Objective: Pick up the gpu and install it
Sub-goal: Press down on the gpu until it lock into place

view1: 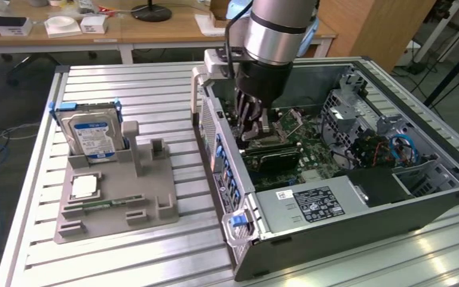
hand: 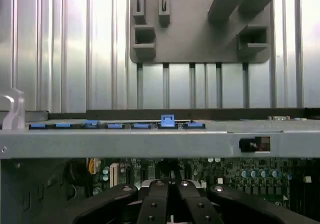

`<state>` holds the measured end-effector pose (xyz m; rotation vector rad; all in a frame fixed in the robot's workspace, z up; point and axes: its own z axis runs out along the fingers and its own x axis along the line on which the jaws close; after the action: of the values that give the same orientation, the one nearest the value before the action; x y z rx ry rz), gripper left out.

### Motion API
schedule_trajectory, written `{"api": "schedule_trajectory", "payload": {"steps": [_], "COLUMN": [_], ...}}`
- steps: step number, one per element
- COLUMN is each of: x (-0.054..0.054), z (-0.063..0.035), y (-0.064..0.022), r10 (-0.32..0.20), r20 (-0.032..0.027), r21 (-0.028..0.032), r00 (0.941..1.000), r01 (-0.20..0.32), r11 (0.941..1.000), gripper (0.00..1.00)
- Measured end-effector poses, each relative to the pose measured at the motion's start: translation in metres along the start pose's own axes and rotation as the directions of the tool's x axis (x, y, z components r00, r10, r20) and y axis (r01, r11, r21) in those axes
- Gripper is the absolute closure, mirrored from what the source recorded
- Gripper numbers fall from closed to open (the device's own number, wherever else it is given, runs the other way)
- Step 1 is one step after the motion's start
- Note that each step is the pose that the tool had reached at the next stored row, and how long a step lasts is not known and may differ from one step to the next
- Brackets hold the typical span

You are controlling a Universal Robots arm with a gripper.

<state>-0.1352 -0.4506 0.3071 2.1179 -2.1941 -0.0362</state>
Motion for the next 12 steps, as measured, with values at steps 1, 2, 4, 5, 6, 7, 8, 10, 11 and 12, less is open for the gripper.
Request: {"api": "schedule_trajectory", "payload": {"steps": [1,2,4,5,6,7,8,10,11,12], "x": [0.000,0.000,0.000,-0.001,-0.001,-0.001,-0.001,-0.001,-0.001,-0.001], "z": [-0.0002,-0.0004,-0.0010,-0.0013,-0.0016,-0.0020,-0.0022,-0.0025,-0.0025,-0.0024], "y": [-0.0032,-0.0061,-0.0143,-0.0185,-0.0223,-0.0264,-0.0304,-0.0342,-0.0342,-0.0342], "r10": [0.000,0.000,0.000,0.000,-0.001,-0.001,-0.001,-0.001,-0.001,-0.001], "r20": [0.0017,0.0045,0.0100,0.0126,0.0149,0.0170,0.0193,0.0201,0.0201,0.0202], "r21": [0.0052,0.0089,0.0105,0.0108,0.0110,0.0111,0.0113,0.0112,0.0112,0.0112], "r00": [1.0000,1.0000,0.9999,0.9999,0.9999,0.9999,0.9998,0.9998,0.9998,0.9998], "r01": [0.000,0.000,0.000,0.000,0.001,0.001,0.001,0.001,0.001,0.001], "r11": [1.0000,1.0000,0.9999,0.9999,0.9999,0.9999,0.9999,0.9999,0.9999,0.9999], "gripper": [0.89,0.89,0.89,0.89,0.89,0.89,0.89,0.89,0.89,0.89]}}
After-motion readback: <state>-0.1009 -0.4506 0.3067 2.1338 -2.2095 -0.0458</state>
